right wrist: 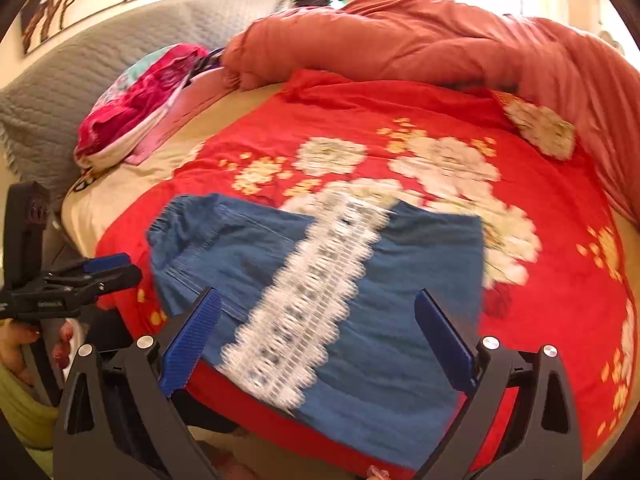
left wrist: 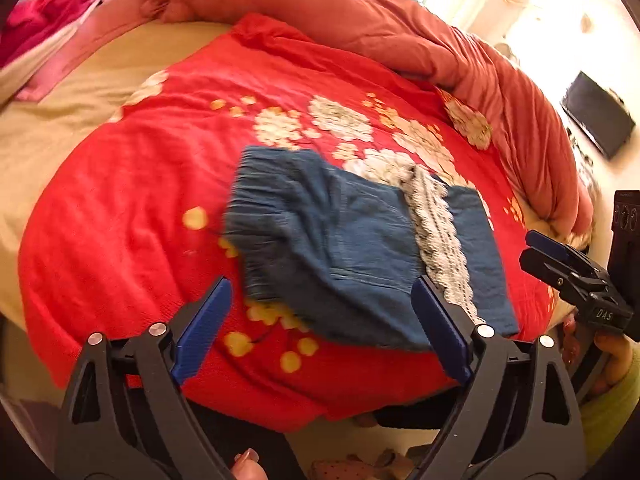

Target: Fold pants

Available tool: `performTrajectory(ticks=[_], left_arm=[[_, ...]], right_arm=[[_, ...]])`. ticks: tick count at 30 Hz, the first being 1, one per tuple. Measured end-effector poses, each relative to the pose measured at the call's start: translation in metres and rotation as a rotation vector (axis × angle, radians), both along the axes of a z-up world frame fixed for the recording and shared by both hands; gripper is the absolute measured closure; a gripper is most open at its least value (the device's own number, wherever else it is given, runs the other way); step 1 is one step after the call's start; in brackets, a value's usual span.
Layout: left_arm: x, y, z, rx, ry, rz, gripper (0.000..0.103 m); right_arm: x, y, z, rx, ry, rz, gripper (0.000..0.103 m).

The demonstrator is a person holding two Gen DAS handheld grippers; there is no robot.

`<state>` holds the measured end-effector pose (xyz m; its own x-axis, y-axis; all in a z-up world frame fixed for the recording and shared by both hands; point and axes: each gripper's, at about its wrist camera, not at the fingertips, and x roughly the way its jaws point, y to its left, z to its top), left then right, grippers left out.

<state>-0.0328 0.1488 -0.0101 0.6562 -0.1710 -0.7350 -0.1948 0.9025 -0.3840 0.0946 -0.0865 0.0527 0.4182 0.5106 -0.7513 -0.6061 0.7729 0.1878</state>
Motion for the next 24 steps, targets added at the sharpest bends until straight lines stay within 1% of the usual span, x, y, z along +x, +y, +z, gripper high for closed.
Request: performTrajectory(ticks=[2,4,9,12,14,16,19,21,24], left_arm=[[-0.003,0.009,-0.004,-0.012,0.004,0.023,0.018],[-0.006,0.017,-0.009,-0.030,0.011,0.040,0.018],[-0.010,0.027,-0.017,-0.079,0.024,0.051,0.018],[-0.010,0.024,-0.023,-0.141,0.024,0.039,0.019],[-0.008,0.021,-0.025,-0.163,0.023,0.031,0.036],[-0.006,0.018,-0.027,-0.189,0.020,0.017,0.043],[-0.001,0.012,-0.033,-0.233,0.029,-0.009,0.049],[0.002,0.008,-0.037,-0.255,0.035,-0.019,0.050],[0.008,0.002,-0.044,-0.256,0.052,-0.019,0.050]], right_arm=[[0.005,0.015,0.003,0.016,0.018,0.042,0.006],[0.009,0.030,0.005,0.012,0.018,0.075,0.006],[0.025,0.072,0.008,0.003,0.030,0.168,0.006],[0.033,0.094,0.008,-0.010,0.038,0.220,0.006],[0.038,0.110,0.007,-0.015,0.051,0.266,0.006],[0.042,0.126,0.003,-0.024,0.073,0.318,0.006],[0.045,0.145,-0.003,-0.039,0.104,0.381,0.006],[0.045,0.160,-0.007,-0.058,0.103,0.421,0.006],[0.045,0.176,-0.011,-0.076,0.107,0.456,0.006]])
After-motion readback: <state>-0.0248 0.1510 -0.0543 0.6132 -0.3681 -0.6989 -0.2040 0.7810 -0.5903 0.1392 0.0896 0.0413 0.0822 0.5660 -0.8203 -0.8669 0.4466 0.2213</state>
